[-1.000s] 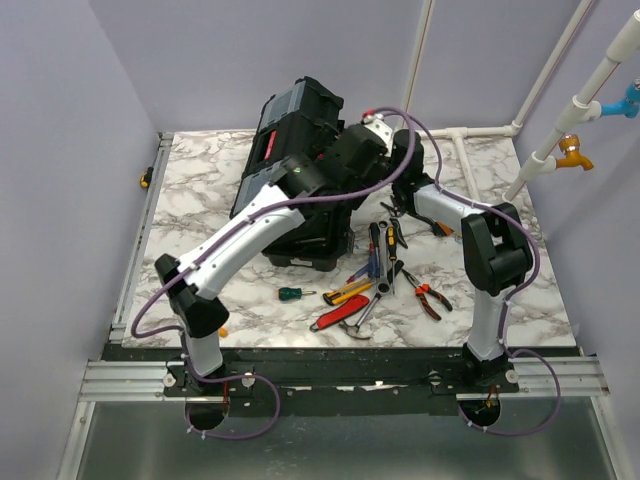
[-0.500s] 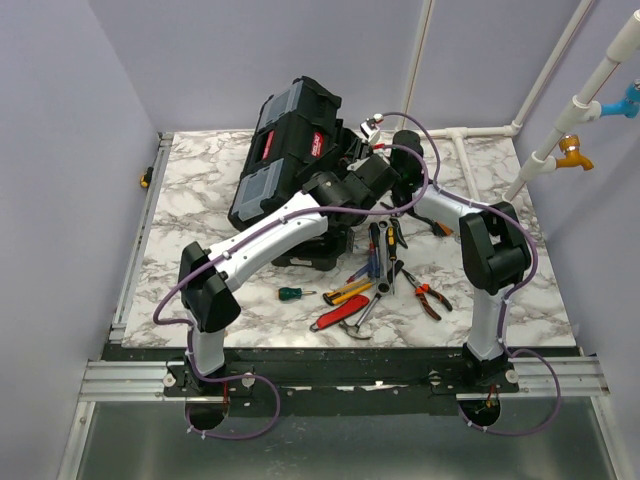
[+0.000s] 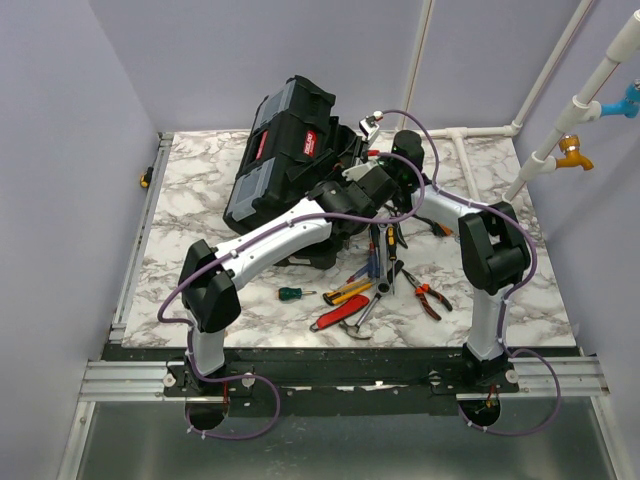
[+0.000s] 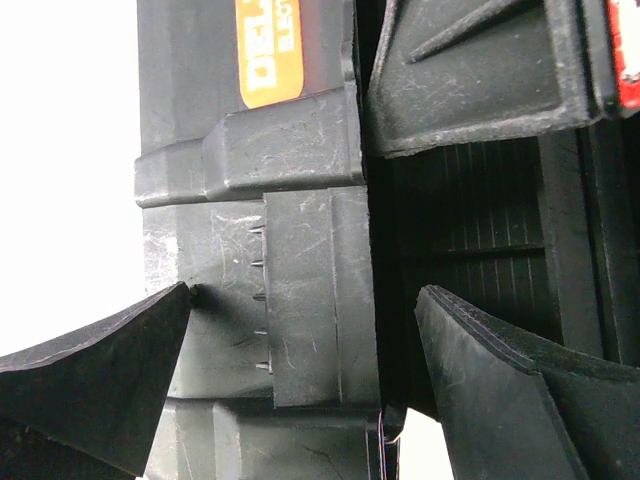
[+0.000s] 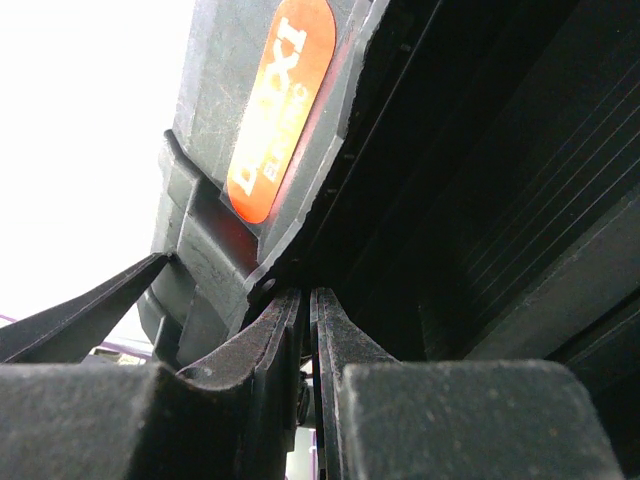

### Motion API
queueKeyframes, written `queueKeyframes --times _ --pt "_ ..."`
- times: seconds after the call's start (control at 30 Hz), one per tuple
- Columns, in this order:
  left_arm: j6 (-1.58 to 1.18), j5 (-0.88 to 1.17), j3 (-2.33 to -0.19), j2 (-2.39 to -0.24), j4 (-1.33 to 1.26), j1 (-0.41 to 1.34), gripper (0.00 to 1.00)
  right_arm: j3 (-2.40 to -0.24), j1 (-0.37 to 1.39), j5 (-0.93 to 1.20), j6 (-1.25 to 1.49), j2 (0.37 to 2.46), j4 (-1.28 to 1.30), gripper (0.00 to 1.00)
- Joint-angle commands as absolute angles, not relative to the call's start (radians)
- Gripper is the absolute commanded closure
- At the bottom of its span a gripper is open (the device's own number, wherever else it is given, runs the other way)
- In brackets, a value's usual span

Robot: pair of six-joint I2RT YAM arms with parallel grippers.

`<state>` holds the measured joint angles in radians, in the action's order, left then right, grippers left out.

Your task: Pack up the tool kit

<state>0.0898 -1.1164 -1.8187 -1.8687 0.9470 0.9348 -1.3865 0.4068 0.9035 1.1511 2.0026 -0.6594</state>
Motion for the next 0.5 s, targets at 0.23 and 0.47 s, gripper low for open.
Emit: queueKeyframes --times 0.23,0.47 --pt "0.103 -1.216 -1.769 -1.824 0.887 0.916 0.04 -1.324 0.386 0.900 1.148 2.011 -0.700 0.84" --pt "0.110 -1.179 -1.781 -1.779 0.842 0.907 0.09 -1.273 0.339 0.852 1.111 1.983 -0.626 0.85"
